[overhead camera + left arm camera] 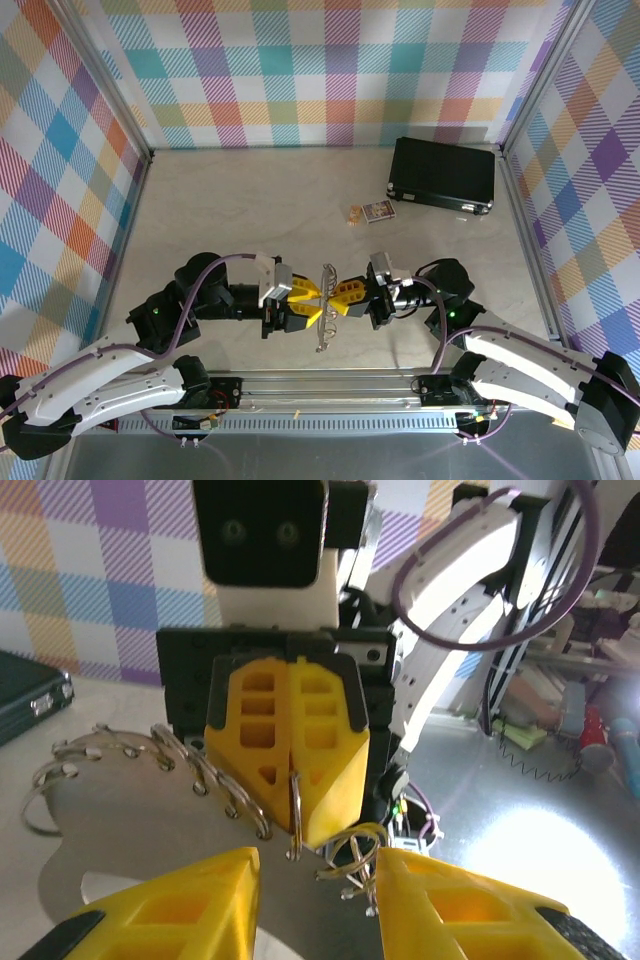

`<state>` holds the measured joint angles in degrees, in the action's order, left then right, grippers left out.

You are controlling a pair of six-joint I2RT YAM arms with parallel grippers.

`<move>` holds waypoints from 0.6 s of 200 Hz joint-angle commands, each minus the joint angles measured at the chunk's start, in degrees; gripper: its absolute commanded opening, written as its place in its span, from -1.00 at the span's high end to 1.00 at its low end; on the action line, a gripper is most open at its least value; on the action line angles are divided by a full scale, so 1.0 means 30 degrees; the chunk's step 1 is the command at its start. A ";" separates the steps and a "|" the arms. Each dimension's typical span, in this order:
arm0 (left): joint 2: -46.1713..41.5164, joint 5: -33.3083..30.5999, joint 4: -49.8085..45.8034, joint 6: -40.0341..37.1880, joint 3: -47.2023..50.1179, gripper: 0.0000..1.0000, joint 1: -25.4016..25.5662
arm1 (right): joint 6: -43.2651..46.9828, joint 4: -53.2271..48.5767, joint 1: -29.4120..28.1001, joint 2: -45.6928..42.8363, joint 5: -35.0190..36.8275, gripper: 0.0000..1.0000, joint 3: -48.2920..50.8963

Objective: Put the keys on the keyring

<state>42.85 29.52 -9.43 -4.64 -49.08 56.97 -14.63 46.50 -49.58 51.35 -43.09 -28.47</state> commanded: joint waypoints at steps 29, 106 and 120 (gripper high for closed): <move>0.0353 0.1026 0.3142 0.0627 0.0251 0.30 0.0233 | -0.0977 0.2959 -0.0129 -0.0034 -0.0075 1.00 0.0337; 0.1037 0.0712 0.3327 0.0270 0.0166 0.61 0.0237 | -0.1151 0.3423 -0.0128 -0.0360 0.0373 1.00 0.0731; 0.1037 0.0622 0.3320 0.0259 0.0201 0.66 0.0238 | -0.1172 0.3507 -0.0113 -0.0434 0.0510 1.00 0.0794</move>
<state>46.06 30.85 -1.41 -3.44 -48.86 56.99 -17.39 53.17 -49.58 51.11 -42.59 -26.50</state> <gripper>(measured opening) 0.183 0.055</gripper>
